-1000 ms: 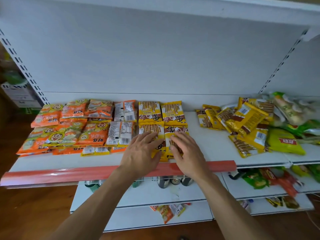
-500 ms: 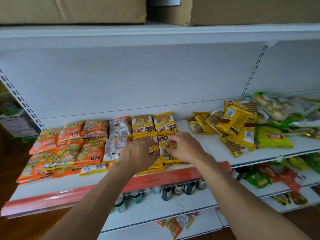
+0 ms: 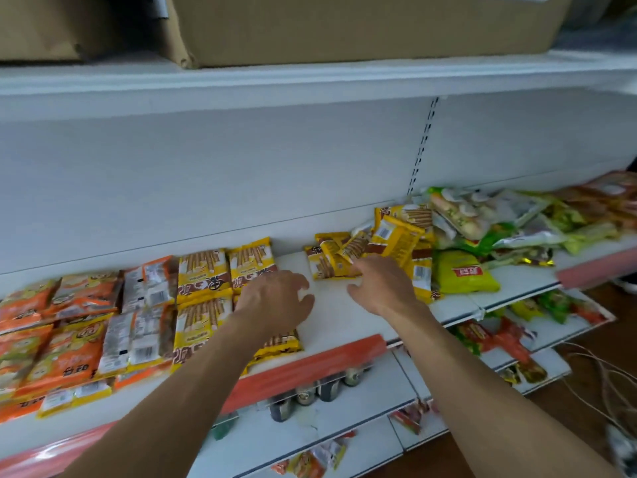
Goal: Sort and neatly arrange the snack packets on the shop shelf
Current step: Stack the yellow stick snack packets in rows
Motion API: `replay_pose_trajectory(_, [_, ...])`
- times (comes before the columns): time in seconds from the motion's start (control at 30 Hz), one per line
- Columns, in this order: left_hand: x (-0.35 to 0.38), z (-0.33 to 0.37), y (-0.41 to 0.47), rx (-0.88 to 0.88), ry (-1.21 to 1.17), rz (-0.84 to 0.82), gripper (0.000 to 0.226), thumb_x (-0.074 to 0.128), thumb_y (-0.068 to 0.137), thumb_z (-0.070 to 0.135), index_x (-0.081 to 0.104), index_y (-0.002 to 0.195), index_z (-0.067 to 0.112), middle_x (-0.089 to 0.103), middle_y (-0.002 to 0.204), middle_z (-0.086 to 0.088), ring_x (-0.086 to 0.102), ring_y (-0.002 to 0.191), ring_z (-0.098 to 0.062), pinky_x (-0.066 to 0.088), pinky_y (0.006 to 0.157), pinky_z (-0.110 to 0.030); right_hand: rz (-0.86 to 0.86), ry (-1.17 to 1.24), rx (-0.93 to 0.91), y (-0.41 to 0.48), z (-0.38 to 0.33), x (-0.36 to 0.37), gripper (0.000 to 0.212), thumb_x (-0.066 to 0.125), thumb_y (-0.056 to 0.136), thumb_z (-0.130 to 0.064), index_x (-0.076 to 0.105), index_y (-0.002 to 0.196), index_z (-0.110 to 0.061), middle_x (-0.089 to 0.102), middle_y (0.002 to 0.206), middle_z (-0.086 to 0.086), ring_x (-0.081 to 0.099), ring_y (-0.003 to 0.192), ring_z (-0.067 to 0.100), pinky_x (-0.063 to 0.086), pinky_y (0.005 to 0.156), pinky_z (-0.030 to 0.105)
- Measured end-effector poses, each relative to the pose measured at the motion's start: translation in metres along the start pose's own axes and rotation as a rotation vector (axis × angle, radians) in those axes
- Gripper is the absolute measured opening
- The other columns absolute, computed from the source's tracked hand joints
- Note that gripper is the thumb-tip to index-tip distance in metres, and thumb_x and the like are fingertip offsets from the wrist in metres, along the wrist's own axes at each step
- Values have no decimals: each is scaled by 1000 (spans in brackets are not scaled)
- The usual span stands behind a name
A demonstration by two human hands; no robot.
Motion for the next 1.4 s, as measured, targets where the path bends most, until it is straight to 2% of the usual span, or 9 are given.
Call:
replay_pose_trajectory(0.17, [27, 59, 49, 90, -22, -1, 45, 49, 94, 48, 51, 137, 35, 51, 143, 9, 48, 130, -16, 39, 103, -32, 165, -9, 47, 10, 68, -12, 55, 62, 89, -41, 47, 138, -22, 37, 147, 5, 28, 138, 29, 34, 107, 42])
replay_pose_trajectory(0.4, [68, 116, 110, 129, -196, -22, 89, 65, 86, 41, 11, 155, 31, 6, 164, 6, 5, 150, -17, 16, 120, -41, 195, 156, -18, 15, 119, 15, 76, 65, 88, -42, 27, 151, -22, 0, 164, 4, 3, 150, 32, 21, 118, 45])
replay_pose_trajectory(0.7, [105, 127, 123, 49, -153, 1, 89, 54, 81, 50, 5, 154, 39, -3, 164, 4, 9, 150, -24, 12, 118, -47, 215, 380, -92, 13, 140, 44, 89, 63, 91, -40, 9, 155, -10, 0, 163, 9, -8, 149, 21, 7, 122, 35])
replay_pose_trajectory(0.9, [85, 131, 115, 11, -286, 119, 89, 45, 70, 55, 25, 153, 30, 18, 162, 2, 27, 146, -20, 30, 114, -43, 225, 366, -133, 16, 142, 42, 83, 70, 84, -39, 29, 150, -7, 22, 159, 9, 12, 149, 28, 21, 120, 43])
replay_pose_trajectory(1.03, [73, 116, 105, -134, -681, 186, 74, 39, 71, 57, 40, 144, 42, 43, 147, 10, 44, 130, -11, 37, 99, -20, 334, 371, -204, 17, 137, 26, 61, 74, 82, -36, 55, 134, -12, 52, 140, 10, 41, 132, 32, 43, 106, 47])
replay_pose_trajectory(1.13, [74, 95, 98, -331, -1050, 185, 68, 40, 76, 59, 46, 141, 39, 53, 139, 3, 50, 124, -18, 40, 104, -36, 475, 436, -240, 15, 131, 18, 38, 72, 85, -30, 67, 117, -10, 64, 126, 7, 55, 114, 27, 52, 93, 40])
replay_pose_trajectory(1.2, [75, 84, 90, -413, -1236, 177, 49, 41, 91, 50, 58, 132, 29, 63, 130, -3, 61, 113, -15, 44, 101, -44, 414, 405, -243, 16, 124, 23, 42, 64, 89, -42, 65, 122, -15, 58, 136, 4, 50, 122, 24, 41, 101, 35])
replay_pose_trajectory(1.27, [72, 81, 84, -443, -1326, 167, 47, 39, 88, 55, 68, 113, 27, 73, 110, 0, 68, 92, -8, 49, 89, -38, 255, 310, -232, 20, 116, 34, 60, 58, 88, -58, 55, 134, -19, 40, 151, 4, 33, 140, 27, 32, 110, 38])
replay_pose_trajectory(1.4, [74, 80, 76, -421, -1166, 85, 71, 39, 71, 80, 52, 132, 46, 55, 128, 18, 51, 117, -7, 36, 100, -34, 171, 251, -189, 17, 96, 46, 81, 69, 74, -61, 48, 142, -22, 29, 156, 12, 21, 145, 38, 32, 112, 53])
Point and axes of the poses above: each hand's wrist, its own y-axis towards the middle knuckle, its own x-axis out of the palm, z = x × y, the point moved 5 cm from there along y, towards the middle knuckle
